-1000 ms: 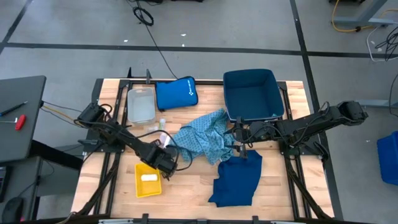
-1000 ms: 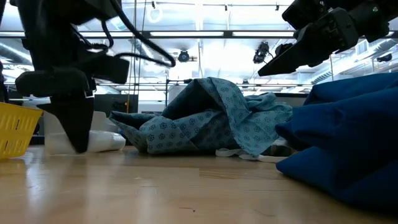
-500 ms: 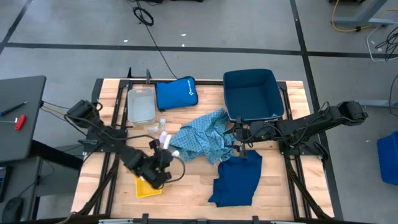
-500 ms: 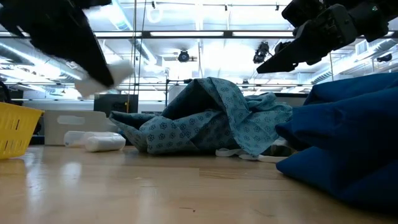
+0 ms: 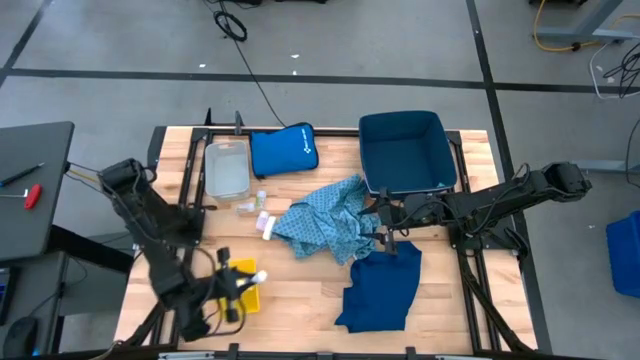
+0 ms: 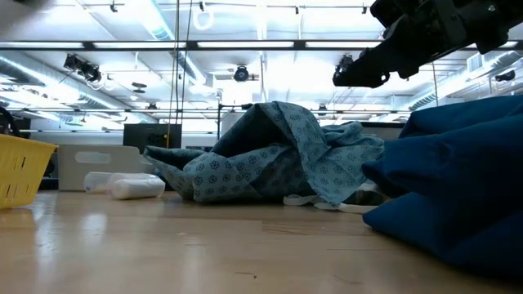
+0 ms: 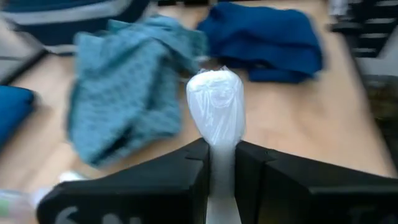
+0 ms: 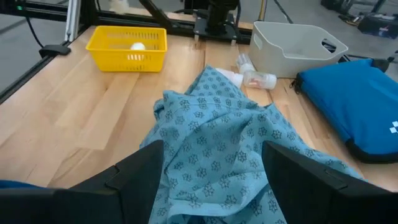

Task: Pick & place medical supplies in basket/bin
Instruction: Put the white bandage into the yellow basket

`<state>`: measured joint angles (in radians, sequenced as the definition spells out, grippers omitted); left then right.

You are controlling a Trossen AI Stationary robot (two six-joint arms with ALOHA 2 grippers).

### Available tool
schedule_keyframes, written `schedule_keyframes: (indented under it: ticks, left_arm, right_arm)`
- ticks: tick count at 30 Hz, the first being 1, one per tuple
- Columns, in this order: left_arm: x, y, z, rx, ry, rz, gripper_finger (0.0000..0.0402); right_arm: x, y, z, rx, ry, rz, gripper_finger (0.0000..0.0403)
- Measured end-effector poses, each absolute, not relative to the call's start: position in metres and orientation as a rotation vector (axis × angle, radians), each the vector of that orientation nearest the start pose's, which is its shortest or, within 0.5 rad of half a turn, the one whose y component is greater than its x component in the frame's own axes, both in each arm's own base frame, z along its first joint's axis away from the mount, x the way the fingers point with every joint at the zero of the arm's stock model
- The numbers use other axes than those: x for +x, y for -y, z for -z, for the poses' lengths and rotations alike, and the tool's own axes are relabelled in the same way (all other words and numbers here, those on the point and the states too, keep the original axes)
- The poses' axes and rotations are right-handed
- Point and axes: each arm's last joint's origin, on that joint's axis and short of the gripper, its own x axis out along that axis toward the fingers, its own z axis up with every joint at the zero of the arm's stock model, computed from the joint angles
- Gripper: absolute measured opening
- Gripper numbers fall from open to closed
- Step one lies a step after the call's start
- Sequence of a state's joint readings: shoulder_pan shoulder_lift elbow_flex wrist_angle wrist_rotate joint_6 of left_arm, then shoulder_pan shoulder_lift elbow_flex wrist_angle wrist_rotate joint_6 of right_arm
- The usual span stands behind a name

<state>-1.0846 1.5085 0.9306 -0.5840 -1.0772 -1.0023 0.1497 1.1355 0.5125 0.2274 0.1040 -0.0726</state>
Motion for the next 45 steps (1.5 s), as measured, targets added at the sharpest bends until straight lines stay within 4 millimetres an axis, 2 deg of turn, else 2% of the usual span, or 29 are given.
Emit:
schedule_keyframes:
  ticks: [5, 9, 17, 26, 30, 32, 40, 45]
  left_arm:
    - [0.129, 0.242, -0.208, -0.044, -0.468, -0.180, 0.0042]
    - [0.123, 0.244, -0.203, -0.101, -0.565, -0.156, 0.0042]
    - [0.145, 0.238, -0.181, -0.137, -0.849, -0.168, 0.0042]
    - [0.170, 0.218, -0.174, -0.210, -1.180, -0.136, 0.0042]
    - [0.179, 0.212, -0.174, -0.213, -1.215, -0.117, 0.0044]
    - [0.182, 0.211, -0.174, -0.210, -1.218, -0.096, 0.0071]
    - [0.186, 0.209, -0.174, -0.245, -1.282, -0.052, 0.0222]
    - [0.186, 0.209, -0.175, -0.205, -1.225, -0.072, 0.0263]
  right_arm:
    - [0.230, -0.032, -0.213, -0.116, -0.372, -0.058, 0.0283]
    - [0.231, -0.032, -0.215, -0.102, -0.352, -0.055, 0.0283]
    - [0.231, -0.032, -0.215, -0.089, -0.353, -0.052, 0.0283]
    - [0.231, -0.032, -0.215, -0.087, -0.356, -0.052, 0.0283]
    - [0.231, -0.032, -0.214, -0.087, -0.360, -0.052, 0.0283]
    - [0.231, -0.032, -0.214, -0.087, -0.362, -0.052, 0.0283]
    - [0.231, -0.032, -0.214, -0.087, -0.365, -0.057, 0.0283]
    - [0.230, -0.032, -0.213, -0.087, -0.369, -0.057, 0.0283]
